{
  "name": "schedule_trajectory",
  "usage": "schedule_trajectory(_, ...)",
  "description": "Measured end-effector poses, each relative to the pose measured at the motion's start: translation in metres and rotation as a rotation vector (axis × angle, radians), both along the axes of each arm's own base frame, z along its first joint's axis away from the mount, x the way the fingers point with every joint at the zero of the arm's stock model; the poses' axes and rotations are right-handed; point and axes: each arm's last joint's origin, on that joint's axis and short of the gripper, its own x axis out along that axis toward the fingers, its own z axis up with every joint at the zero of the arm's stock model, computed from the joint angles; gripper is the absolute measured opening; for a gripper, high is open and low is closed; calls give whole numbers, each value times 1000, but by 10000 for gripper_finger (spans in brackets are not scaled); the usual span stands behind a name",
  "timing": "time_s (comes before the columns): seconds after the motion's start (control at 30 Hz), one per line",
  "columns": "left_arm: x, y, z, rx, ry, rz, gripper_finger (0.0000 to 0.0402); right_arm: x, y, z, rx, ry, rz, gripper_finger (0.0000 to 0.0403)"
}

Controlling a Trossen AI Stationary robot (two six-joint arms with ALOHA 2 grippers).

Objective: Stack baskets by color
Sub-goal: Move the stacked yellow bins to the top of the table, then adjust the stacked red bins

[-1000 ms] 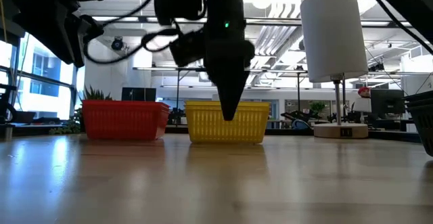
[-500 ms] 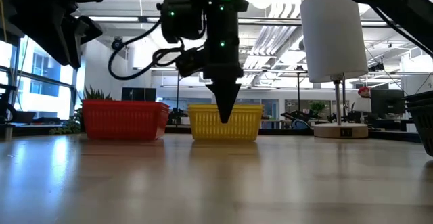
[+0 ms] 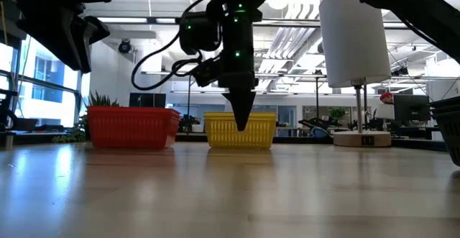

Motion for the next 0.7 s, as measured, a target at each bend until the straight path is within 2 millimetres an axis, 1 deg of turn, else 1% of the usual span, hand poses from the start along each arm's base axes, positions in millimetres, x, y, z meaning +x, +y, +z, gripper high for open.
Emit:
schedule_trajectory(0.07,2,0,-2,7,4,4,90,-1,3,4,2,-1,7,99)
schedule_trajectory(0.3,11,-2,-6,8,-10,-5,90,-8,19,36,-17,-60,11,99)
schedule_trajectory(0.43,16,-4,-9,9,-9,-6,90,-15,30,60,-30,-124,-5,99)
schedule_trajectory(0.7,27,-1,-21,32,35,-8,90,-32,56,100,-21,-208,-7,99)
